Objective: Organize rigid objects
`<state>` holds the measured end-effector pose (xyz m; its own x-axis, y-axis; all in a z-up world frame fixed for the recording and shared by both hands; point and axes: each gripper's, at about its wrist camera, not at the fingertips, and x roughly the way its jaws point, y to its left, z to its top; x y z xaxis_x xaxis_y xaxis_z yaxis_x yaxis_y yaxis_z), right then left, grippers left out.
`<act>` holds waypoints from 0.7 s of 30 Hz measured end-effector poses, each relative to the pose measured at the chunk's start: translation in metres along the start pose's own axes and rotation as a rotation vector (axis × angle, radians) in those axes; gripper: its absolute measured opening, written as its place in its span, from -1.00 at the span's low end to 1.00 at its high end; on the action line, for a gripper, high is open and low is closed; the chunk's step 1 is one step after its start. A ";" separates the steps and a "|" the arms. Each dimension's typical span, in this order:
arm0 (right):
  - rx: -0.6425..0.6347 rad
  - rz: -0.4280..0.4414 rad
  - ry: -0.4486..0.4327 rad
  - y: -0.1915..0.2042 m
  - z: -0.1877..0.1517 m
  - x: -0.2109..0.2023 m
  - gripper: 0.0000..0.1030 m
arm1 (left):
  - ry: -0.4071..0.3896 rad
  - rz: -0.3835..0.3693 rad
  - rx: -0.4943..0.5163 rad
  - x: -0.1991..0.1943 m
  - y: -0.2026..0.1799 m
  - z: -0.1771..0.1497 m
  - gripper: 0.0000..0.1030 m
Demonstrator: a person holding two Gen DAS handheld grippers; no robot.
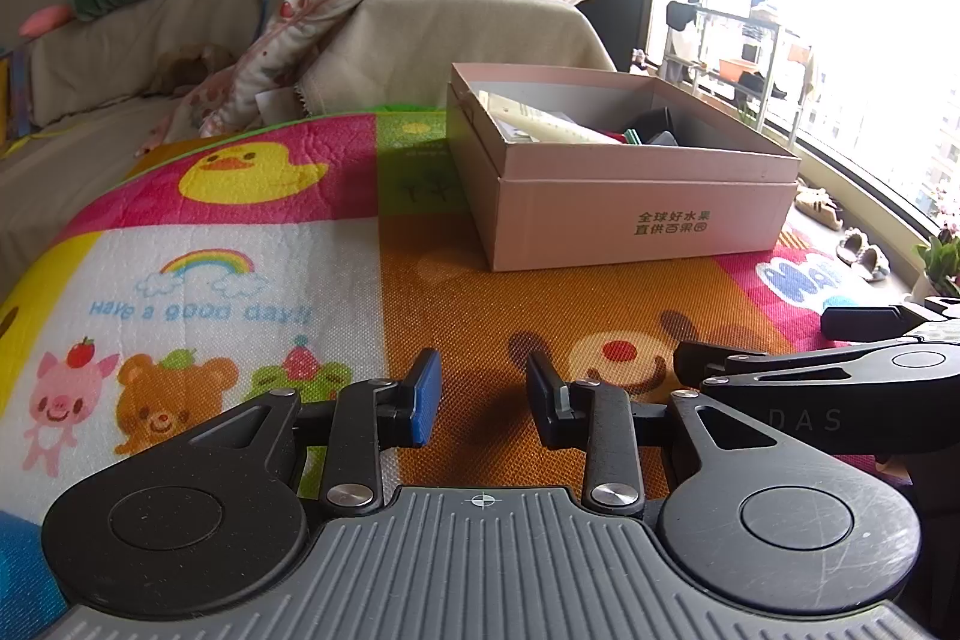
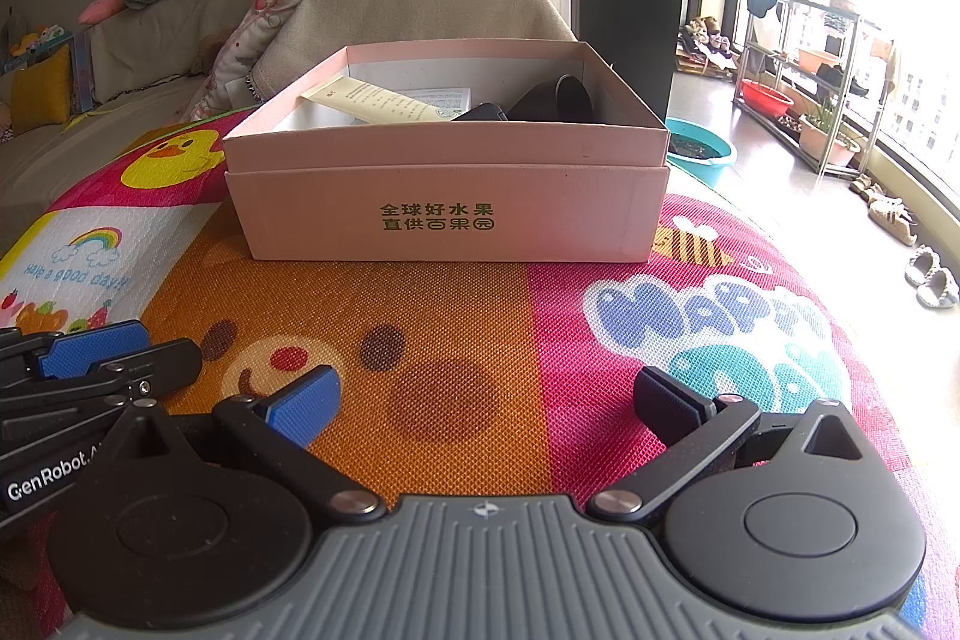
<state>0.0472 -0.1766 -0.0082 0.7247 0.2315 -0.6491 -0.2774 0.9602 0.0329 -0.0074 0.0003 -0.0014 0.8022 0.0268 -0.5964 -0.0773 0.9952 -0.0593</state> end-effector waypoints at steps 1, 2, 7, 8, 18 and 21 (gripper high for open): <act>0.000 0.000 0.000 0.000 0.000 0.000 1.00 | 0.000 0.000 0.000 0.000 0.000 0.000 -0.32; 0.000 0.000 0.000 0.000 0.000 0.000 1.00 | 0.000 -0.001 -0.001 0.000 0.000 0.000 -0.32; 0.000 0.000 0.000 0.000 0.000 0.000 1.00 | 0.000 -0.003 -0.003 0.000 0.000 0.000 -0.32; 0.000 0.000 0.000 0.000 0.000 0.000 1.00 | 0.000 -0.003 -0.004 0.000 0.001 0.000 -0.32; -0.003 -0.001 -0.001 0.000 0.000 0.000 1.00 | 0.000 -0.001 -0.001 0.000 0.000 0.000 -0.33; -0.003 -0.001 -0.001 0.000 0.000 0.000 1.00 | 0.000 0.002 0.003 0.000 0.000 0.000 -0.33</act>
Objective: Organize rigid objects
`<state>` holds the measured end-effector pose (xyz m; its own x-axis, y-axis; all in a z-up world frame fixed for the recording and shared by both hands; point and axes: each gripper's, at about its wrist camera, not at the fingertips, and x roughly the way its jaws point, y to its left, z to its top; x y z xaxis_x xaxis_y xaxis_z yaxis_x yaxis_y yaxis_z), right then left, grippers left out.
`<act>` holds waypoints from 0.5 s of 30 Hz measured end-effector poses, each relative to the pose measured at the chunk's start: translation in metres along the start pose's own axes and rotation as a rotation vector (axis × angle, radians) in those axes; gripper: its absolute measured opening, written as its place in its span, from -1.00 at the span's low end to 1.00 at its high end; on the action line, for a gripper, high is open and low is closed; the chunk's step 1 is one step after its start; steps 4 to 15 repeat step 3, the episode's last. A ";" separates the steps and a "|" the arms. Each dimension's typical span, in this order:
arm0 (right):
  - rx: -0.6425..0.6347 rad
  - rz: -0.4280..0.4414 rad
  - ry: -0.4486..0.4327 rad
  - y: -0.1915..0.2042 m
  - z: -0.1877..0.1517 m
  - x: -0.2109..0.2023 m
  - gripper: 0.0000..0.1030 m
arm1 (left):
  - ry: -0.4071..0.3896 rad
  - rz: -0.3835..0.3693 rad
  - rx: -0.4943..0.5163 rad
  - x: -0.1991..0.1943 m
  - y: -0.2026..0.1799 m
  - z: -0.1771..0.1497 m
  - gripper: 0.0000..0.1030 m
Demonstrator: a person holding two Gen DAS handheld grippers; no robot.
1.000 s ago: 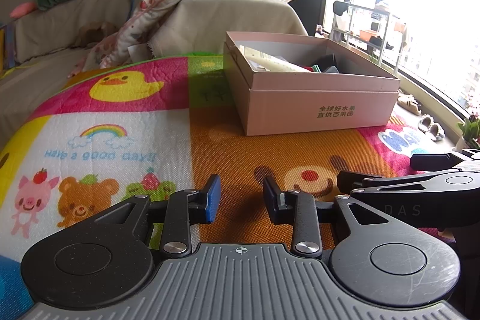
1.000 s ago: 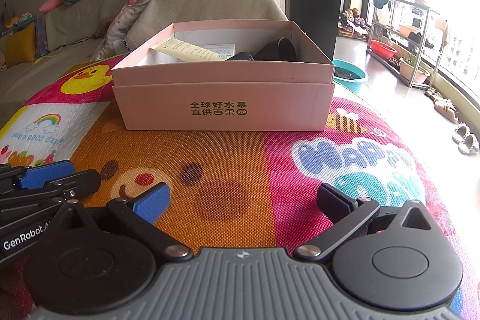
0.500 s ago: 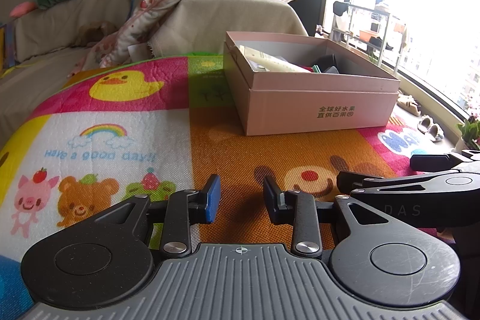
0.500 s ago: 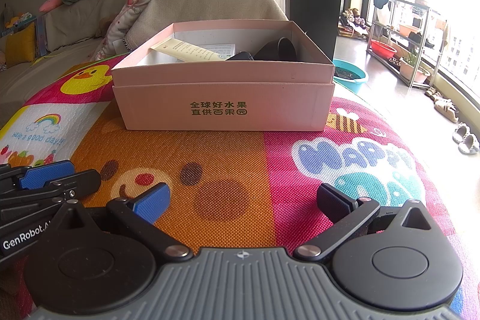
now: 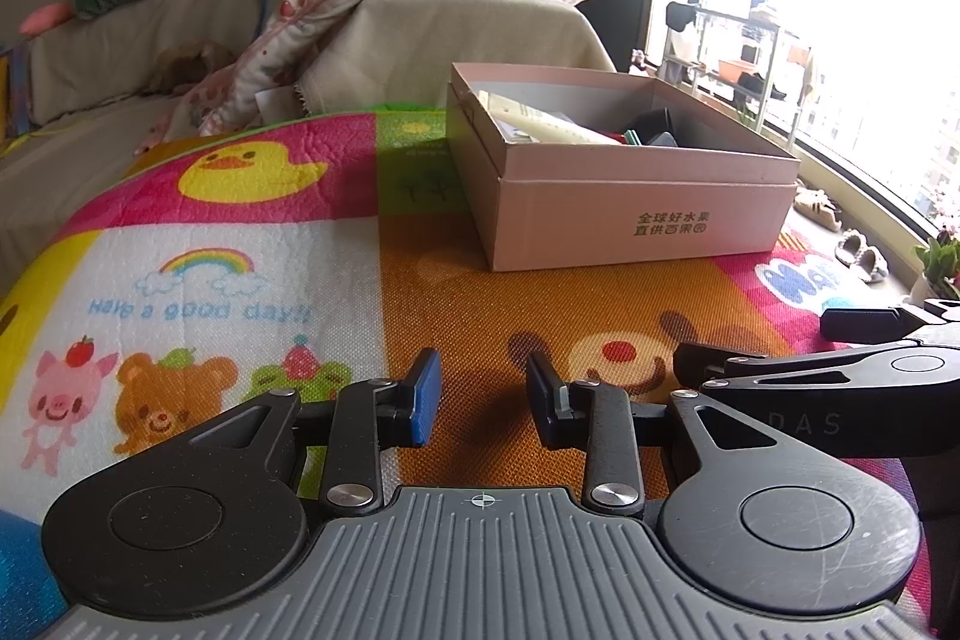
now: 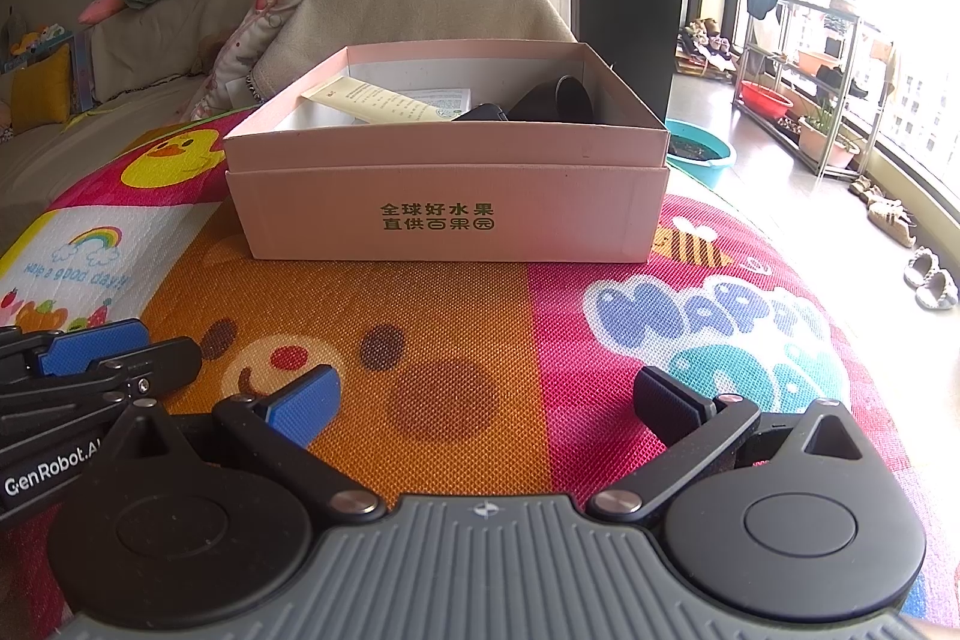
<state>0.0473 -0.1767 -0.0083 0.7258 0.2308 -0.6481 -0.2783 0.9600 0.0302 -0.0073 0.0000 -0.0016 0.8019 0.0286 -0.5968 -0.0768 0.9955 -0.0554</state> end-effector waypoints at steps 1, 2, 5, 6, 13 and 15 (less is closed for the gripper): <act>0.000 0.000 0.000 0.000 0.000 0.000 1.00 | 0.000 0.003 0.004 0.000 -0.001 0.000 -0.33; 0.000 0.000 0.000 0.000 0.000 0.000 1.00 | 0.000 0.006 0.007 0.000 -0.001 0.000 -0.32; 0.000 0.000 0.000 0.000 0.000 0.000 1.00 | 0.000 0.009 0.010 0.000 -0.002 0.000 -0.32; 0.000 0.000 0.000 0.000 0.000 0.000 1.00 | 0.000 0.009 0.010 0.000 -0.002 0.000 -0.32; 0.000 0.000 0.000 0.000 0.000 0.000 1.00 | 0.000 0.009 0.010 0.000 -0.002 0.000 -0.32; 0.000 0.000 0.000 0.000 0.000 0.000 1.00 | 0.000 0.009 0.010 0.000 -0.002 0.000 -0.32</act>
